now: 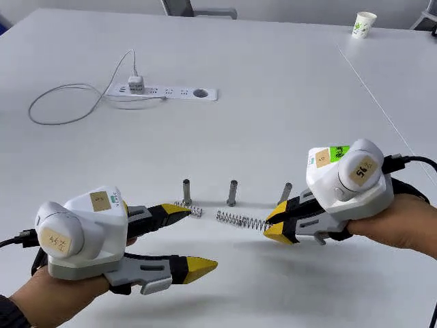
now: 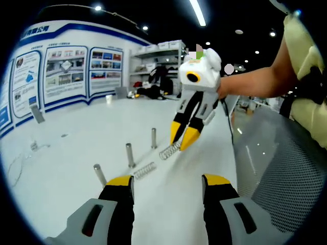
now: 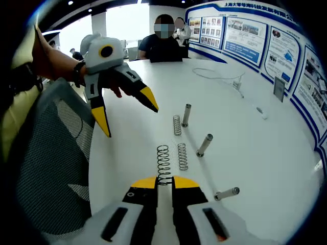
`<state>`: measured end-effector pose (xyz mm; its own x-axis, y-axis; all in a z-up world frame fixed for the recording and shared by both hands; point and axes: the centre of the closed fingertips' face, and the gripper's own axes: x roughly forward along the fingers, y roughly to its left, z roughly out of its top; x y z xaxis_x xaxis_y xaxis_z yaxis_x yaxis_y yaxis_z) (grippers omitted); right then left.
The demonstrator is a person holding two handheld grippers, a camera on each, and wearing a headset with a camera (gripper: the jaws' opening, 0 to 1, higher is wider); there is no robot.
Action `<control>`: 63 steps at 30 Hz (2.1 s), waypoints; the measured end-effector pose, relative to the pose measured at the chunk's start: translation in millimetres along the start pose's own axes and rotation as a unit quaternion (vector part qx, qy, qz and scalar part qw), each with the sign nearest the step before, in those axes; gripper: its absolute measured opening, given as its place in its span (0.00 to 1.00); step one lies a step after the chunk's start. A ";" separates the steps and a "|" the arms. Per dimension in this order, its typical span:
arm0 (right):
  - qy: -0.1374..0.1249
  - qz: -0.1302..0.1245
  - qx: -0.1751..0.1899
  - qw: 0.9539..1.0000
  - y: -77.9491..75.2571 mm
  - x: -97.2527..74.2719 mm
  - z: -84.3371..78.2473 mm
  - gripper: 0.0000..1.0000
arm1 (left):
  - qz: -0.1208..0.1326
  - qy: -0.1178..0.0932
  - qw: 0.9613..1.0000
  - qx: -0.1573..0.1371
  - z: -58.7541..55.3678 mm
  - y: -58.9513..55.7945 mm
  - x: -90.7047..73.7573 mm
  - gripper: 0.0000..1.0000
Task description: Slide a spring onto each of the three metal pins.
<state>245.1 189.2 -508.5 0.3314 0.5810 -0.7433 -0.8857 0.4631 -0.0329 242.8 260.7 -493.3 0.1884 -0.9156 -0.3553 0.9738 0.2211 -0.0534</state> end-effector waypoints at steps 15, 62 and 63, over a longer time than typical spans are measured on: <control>0.006 0.051 -0.051 0.997 26.6 4.7 22.3 0.11 | -0.024 -0.006 0.999 0.027 6.0 -14.1 10.9 0.38; -0.016 0.082 -0.106 0.991 56.0 -6.3 76.5 0.11 | -0.044 0.000 0.997 0.066 7.3 -27.1 17.8 0.12; -0.016 0.082 -0.107 0.991 56.1 -6.1 76.8 0.11 | -0.044 0.000 0.997 0.066 7.3 -27.2 17.9 0.12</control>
<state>218.4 263.1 -454.5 0.1849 0.6597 -0.7285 -0.9758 0.2111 -0.0565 220.5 235.9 -491.4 0.1012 -0.9297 -0.3541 0.9949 0.0939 0.0379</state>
